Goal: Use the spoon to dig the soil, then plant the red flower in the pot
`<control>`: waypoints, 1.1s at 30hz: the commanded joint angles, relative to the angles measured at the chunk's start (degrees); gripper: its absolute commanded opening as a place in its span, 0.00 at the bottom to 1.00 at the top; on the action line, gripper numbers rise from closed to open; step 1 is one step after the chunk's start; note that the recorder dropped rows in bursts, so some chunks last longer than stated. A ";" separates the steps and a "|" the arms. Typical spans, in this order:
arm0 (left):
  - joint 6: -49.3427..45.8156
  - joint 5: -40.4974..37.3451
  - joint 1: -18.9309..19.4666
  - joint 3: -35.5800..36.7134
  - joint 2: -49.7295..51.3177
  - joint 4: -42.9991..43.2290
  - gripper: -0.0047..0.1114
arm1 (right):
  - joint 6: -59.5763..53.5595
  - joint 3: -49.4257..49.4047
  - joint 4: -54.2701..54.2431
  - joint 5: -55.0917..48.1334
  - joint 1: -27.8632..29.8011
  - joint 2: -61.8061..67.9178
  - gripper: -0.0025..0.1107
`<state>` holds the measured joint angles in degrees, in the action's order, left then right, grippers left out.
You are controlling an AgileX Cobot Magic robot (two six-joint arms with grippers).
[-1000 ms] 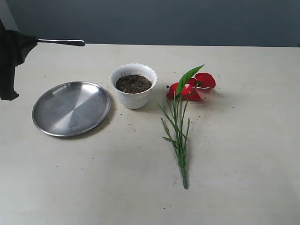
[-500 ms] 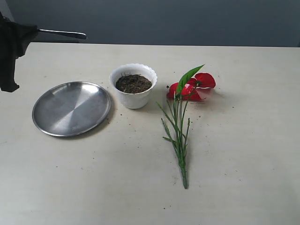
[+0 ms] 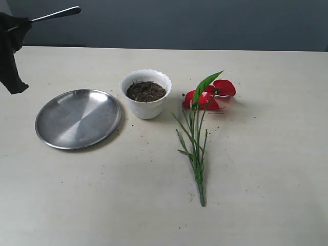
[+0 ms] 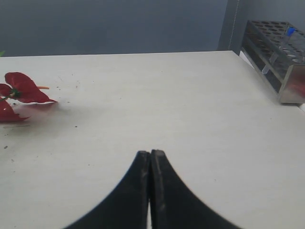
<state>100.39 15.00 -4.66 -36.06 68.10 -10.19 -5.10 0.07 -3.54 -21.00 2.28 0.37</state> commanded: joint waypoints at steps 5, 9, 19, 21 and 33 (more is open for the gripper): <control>0.11 3.55 0.09 -0.10 -0.38 -11.41 0.04 | -0.02 -0.07 0.06 0.24 0.34 -0.37 0.02; 0.11 6.52 0.09 -0.10 -0.38 -13.45 0.04 | -0.02 -0.07 0.06 0.24 0.34 -0.37 0.02; 16.78 7.28 0.09 -0.10 -0.38 -17.02 0.04 | -0.02 -0.07 0.06 0.24 0.34 -0.37 0.02; 17.83 7.28 0.09 -0.10 -0.38 -16.91 0.04 | -0.02 -0.07 0.06 0.24 0.34 -0.37 0.02; 19.49 14.06 0.09 -0.10 -0.38 -20.47 0.04 | -0.02 -0.07 0.06 0.24 0.34 -0.37 0.02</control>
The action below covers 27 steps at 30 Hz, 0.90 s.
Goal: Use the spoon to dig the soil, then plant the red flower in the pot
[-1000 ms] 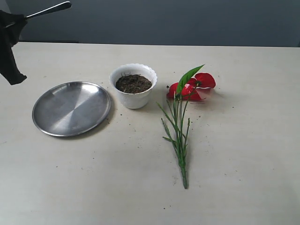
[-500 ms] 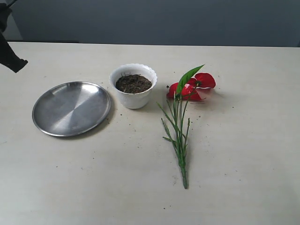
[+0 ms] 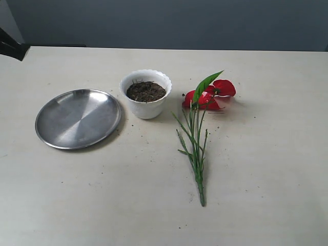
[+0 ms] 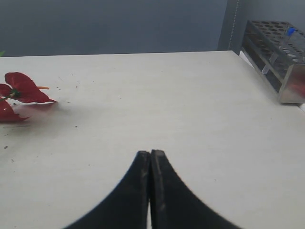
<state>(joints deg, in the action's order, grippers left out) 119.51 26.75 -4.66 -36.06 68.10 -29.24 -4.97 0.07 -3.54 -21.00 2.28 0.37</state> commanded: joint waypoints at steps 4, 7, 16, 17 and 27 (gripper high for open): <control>0.38 1.79 0.09 -0.10 -0.38 -2.10 0.04 | -0.14 -0.07 0.06 0.24 0.34 -0.37 0.02; 0.38 1.44 0.09 -0.10 -0.38 -2.19 0.04 | -0.14 -0.07 0.06 0.24 0.34 -0.37 0.02; 0.23 7.65 0.09 -0.10 -0.38 -2.19 0.04 | -0.14 -0.07 0.06 0.24 0.34 -0.37 0.02; 0.23 8.65 0.09 -0.10 -0.38 -2.19 0.04 | -0.14 -0.07 0.06 0.24 0.34 -0.37 0.02; 0.23 6.27 0.09 -0.10 -2.90 -9.32 0.04 | -0.14 -0.07 0.06 0.24 0.34 -0.37 0.02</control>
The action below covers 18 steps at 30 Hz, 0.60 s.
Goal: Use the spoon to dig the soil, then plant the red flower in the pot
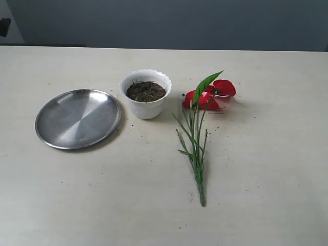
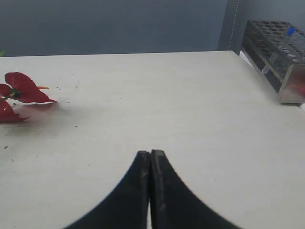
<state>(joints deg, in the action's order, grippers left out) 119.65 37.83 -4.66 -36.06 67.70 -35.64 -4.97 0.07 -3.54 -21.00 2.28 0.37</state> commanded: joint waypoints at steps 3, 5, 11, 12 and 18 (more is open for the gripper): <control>0.09 -12.48 0.09 -0.10 -4.80 -6.69 0.04 | -0.14 -0.07 0.06 0.24 0.34 -0.37 0.02; 0.09 -17.04 0.09 -0.10 -6.63 -9.61 0.04 | -0.14 -0.07 0.06 0.24 0.34 -0.37 0.02; 0.09 -26.83 0.94 -0.10 -12.68 -12.43 0.04 | -0.14 -0.07 0.06 0.24 0.34 -0.37 0.02; 0.09 -29.19 1.76 -0.10 -13.66 -12.43 0.04 | -0.14 -0.07 0.06 0.24 0.34 -0.37 0.02; 0.09 -40.19 6.57 -0.10 -19.38 -12.58 0.04 | -0.14 -0.07 0.06 0.24 0.34 -0.37 0.02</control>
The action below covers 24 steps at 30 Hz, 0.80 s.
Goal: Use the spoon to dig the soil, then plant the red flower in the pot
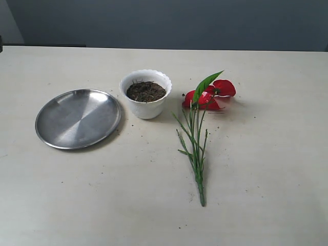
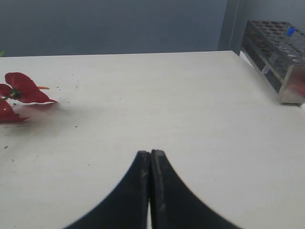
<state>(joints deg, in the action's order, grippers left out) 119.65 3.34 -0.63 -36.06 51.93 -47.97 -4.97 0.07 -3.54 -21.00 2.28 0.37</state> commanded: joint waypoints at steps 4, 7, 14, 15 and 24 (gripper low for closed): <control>0.09 -11.07 4.78 -0.10 -7.85 -3.65 0.04 | -0.14 -0.07 0.06 0.24 0.34 -0.37 0.02; -0.12 -12.34 5.60 -0.10 -9.38 -4.99 0.04 | -0.14 -0.07 0.06 0.24 0.34 -0.37 0.02; -0.26 -12.84 5.69 -0.10 -9.38 -1.41 0.04 | -0.14 -0.07 0.06 0.24 0.34 -0.37 0.02; -0.26 -13.15 5.69 -0.10 -9.38 -0.35 0.04 | -0.14 -0.07 0.06 0.24 0.34 -0.37 0.02; -0.37 -19.98 5.69 -0.10 -9.38 3.27 0.04 | -0.14 -0.07 0.06 0.24 0.34 -0.37 0.02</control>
<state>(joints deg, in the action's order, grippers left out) 119.39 -14.58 4.79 -36.06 42.93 -46.09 -4.97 0.07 -3.54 -21.00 2.28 0.37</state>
